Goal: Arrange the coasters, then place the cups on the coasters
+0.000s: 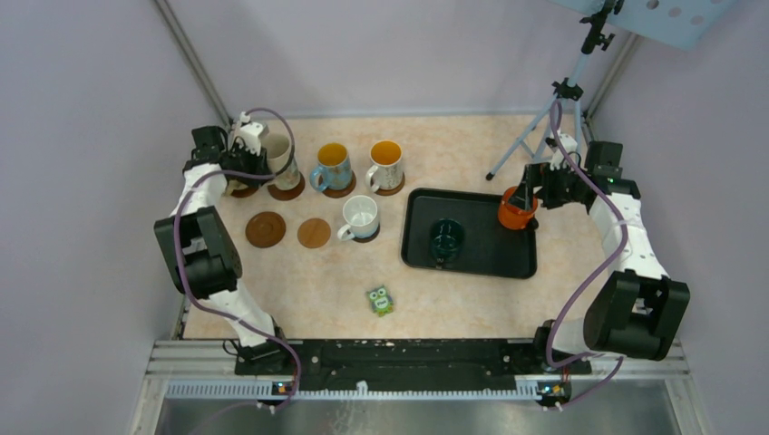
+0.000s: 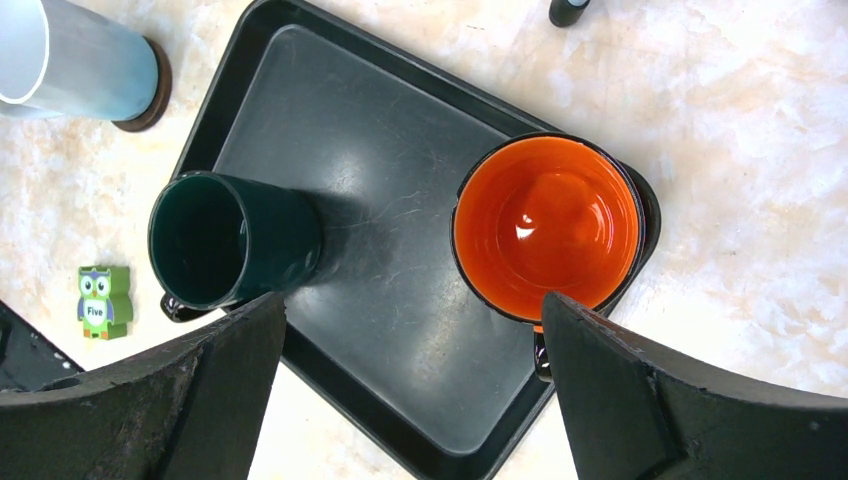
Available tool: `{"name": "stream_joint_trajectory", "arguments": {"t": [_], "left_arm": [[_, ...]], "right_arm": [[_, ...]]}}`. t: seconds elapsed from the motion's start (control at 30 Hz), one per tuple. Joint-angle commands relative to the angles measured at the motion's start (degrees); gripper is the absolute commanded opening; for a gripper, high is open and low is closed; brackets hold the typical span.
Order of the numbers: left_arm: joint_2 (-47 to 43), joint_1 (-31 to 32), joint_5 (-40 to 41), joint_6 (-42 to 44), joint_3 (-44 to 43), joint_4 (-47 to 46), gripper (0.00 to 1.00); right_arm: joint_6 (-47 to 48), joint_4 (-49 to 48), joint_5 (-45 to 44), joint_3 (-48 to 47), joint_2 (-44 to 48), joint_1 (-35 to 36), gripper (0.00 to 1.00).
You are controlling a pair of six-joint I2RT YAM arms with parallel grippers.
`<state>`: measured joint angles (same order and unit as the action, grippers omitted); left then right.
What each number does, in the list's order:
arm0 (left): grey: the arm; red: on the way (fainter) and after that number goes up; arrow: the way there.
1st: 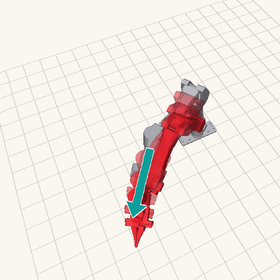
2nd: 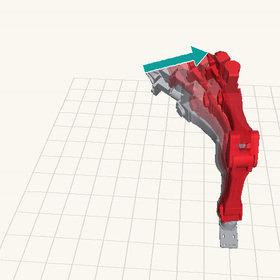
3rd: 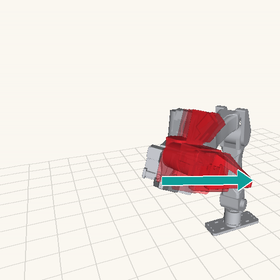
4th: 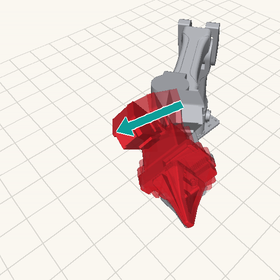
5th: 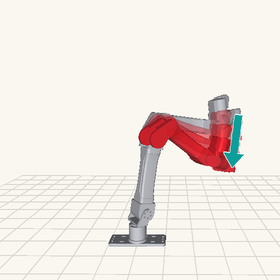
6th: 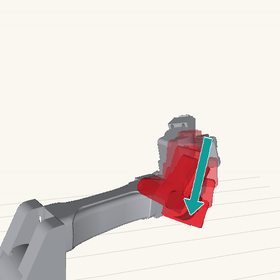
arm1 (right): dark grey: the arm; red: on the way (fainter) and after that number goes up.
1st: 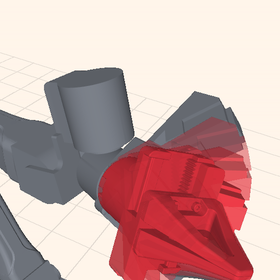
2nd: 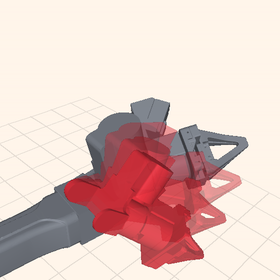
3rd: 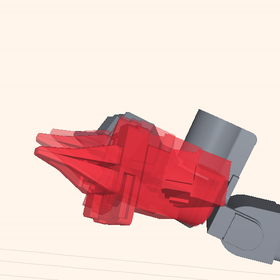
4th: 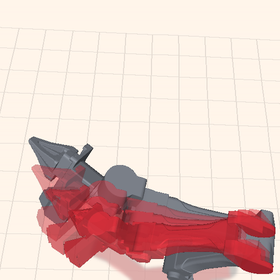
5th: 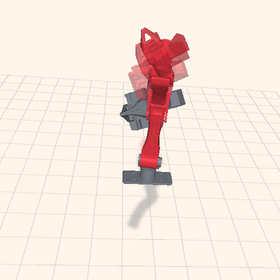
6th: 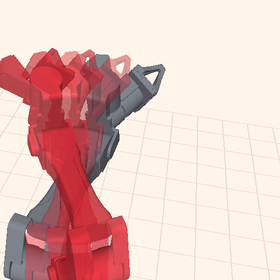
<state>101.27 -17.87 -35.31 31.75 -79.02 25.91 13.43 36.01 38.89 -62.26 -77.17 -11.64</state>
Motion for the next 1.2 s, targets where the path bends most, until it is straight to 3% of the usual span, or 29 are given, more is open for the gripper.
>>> {"name": "stream_joint_trajectory", "arguments": {"t": [0.0, 0.73, 1.17], "left_arm": [[-0.35, -0.94, -3.83, 2.13, -4.37, -3.33, 0.0], [4.0, -2.25, -6.41, 5.63, -4.91, -2.12, 0.01], [4.02, -2.26, -4.79, 7.81, -4.09, -0.87, 0.28]], "right_arm": [[0.19, -0.88, 1.09, -0.05, 0.8, 0.14, 0.98], [0.19, -0.24, 2.06, -0.48, -0.09, 0.13, 0.98], [0.19, -0.19, 2.32, -0.34, 0.08, 0.2, 0.98]]}}
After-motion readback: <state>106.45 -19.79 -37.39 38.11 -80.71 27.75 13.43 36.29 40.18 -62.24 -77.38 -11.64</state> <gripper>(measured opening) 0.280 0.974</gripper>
